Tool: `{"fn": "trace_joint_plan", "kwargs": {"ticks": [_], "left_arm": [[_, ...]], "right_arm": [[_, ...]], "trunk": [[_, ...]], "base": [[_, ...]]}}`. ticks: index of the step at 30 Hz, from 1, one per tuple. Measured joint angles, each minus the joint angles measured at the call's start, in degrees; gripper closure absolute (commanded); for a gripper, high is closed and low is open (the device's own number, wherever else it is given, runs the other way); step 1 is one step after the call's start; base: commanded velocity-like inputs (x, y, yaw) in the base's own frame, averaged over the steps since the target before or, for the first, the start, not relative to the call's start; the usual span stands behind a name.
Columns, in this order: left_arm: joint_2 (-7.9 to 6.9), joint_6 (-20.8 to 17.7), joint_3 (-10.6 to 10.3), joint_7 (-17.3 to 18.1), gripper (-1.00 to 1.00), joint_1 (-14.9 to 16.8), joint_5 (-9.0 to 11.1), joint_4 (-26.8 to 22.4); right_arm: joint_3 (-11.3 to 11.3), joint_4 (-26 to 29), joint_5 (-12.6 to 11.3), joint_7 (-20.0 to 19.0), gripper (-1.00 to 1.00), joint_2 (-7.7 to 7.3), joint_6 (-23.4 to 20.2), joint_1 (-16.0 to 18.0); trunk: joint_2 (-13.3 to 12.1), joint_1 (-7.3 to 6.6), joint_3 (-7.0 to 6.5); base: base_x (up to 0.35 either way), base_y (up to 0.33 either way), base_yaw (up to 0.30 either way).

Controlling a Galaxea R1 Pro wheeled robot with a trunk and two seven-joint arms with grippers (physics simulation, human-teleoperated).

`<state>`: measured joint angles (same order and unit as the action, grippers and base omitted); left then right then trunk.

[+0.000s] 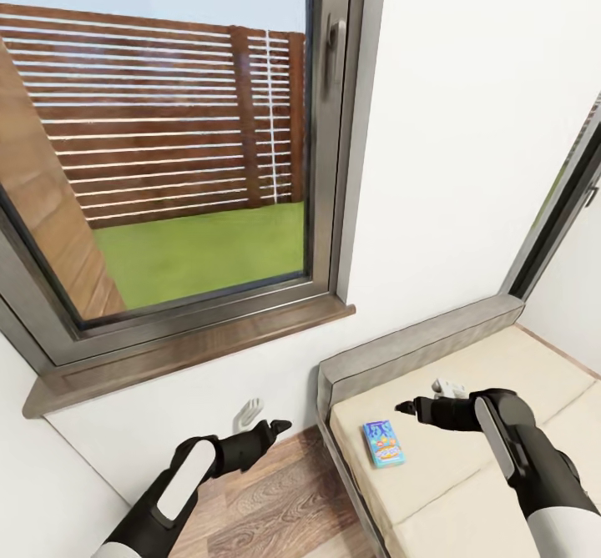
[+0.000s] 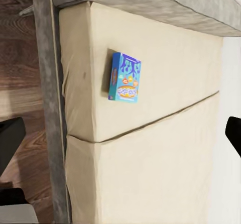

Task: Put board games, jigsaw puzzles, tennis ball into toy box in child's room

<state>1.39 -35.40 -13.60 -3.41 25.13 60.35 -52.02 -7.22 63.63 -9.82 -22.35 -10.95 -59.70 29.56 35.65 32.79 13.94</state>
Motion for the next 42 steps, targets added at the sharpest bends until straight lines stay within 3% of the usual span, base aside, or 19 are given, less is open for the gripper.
{"fn": "trace_joint_plan", "kwargs": {"ticks": [5, 15, 33, 42], "left_arm": [[0.04, 0.08, 0.05, -0.20, -1.00, 0.30, 0.12, 1.05], [-0.03, 0.18, 0.16, -0.28, -1.00, 0.47, 0.30, 1.69], [-0.36, 0.64, 0.50, -0.18, -1.00, 0.50, 0.55, 1.81], [-0.41, 0.66, 2.52, 0.28, -1.00, 0.49, 0.53, 1.82]], "right_arm": [[0.00, -6.85, -0.09, 2.37, -1.00, -0.07, -0.02, 3.71], [0.06, -12.27, -0.10, 3.80, -1.00, 0.06, 0.39, 6.51], [0.11, -13.08, -0.26, 3.81, -1.00, -0.20, 0.66, 7.07], [0.10, -12.42, -0.35, 3.76, -1.00, -0.21, 0.57, 6.98]], "trunk": [[2.01, 1.10, 0.90], [6.03, 3.30, 2.70], [13.27, 7.25, 5.71], [16.88, 9.23, 6.94]], "base": [[0.000, 0.000, 0.000], [0.000, 0.000, -0.002], [0.000, 0.000, -0.157], [0.000, 0.000, -0.190]]}}
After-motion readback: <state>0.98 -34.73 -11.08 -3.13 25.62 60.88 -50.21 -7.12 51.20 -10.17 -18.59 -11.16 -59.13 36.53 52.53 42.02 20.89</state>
